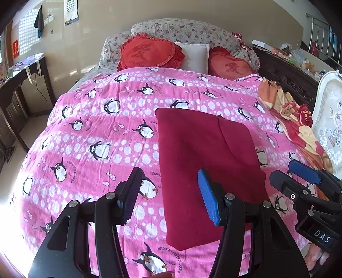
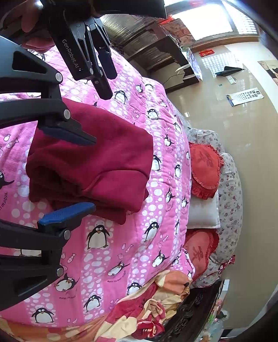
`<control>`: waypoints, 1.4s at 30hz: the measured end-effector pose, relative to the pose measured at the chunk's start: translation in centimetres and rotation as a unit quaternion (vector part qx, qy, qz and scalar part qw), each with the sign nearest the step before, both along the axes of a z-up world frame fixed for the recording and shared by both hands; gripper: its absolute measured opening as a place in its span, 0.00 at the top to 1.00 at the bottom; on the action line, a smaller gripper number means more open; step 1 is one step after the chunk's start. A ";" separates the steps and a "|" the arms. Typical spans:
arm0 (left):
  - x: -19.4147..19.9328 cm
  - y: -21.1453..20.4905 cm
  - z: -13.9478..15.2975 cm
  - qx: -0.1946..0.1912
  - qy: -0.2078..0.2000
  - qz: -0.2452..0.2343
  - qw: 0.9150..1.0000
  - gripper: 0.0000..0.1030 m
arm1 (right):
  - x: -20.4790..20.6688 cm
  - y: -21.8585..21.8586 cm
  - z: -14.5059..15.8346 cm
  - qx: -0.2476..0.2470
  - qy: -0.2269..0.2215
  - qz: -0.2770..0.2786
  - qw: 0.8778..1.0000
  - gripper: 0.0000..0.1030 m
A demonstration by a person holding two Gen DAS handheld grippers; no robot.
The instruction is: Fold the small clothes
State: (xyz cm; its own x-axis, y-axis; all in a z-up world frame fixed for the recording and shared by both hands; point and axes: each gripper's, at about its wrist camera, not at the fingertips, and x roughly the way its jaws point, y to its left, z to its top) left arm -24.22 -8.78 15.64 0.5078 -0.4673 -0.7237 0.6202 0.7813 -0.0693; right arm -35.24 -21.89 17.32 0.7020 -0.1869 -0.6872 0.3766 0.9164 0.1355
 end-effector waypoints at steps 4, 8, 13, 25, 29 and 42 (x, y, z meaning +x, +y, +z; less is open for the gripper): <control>-0.4 0.1 0.3 0.000 -0.012 0.000 1.000 0.47 | -0.1 0.4 0.2 0.007 -0.012 -0.002 1.000 0.35; -0.4 0.2 0.3 -0.001 -0.012 0.002 1.000 0.47 | 0.2 0.5 0.1 0.011 -0.008 -0.006 1.000 0.35; -0.3 0.3 0.1 0.003 -0.009 0.005 1.000 0.47 | 0.3 0.6 -0.1 0.013 -0.003 -0.007 1.000 0.35; 0.0 0.2 -0.4 0.007 -0.006 0.008 1.000 0.47 | 0.8 0.3 -0.7 0.023 0.007 -0.008 1.000 0.35; 0.1 0.1 -0.7 0.010 -0.005 0.006 1.000 0.47 | 0.9 0.2 -1.0 0.024 0.010 -0.008 1.000 0.35; 0.0 -0.1 -1.1 0.014 -0.003 0.003 1.000 0.47 | 1.2 0.2 -1.6 0.033 0.015 -0.005 0.999 0.35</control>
State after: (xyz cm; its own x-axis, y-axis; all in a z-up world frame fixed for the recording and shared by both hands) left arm -24.21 -8.88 14.51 0.5154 -0.4445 -0.7326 0.6162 0.7864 -0.0436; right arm -34.03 -21.71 15.73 0.6789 -0.1484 -0.7191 0.3911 0.9019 0.1831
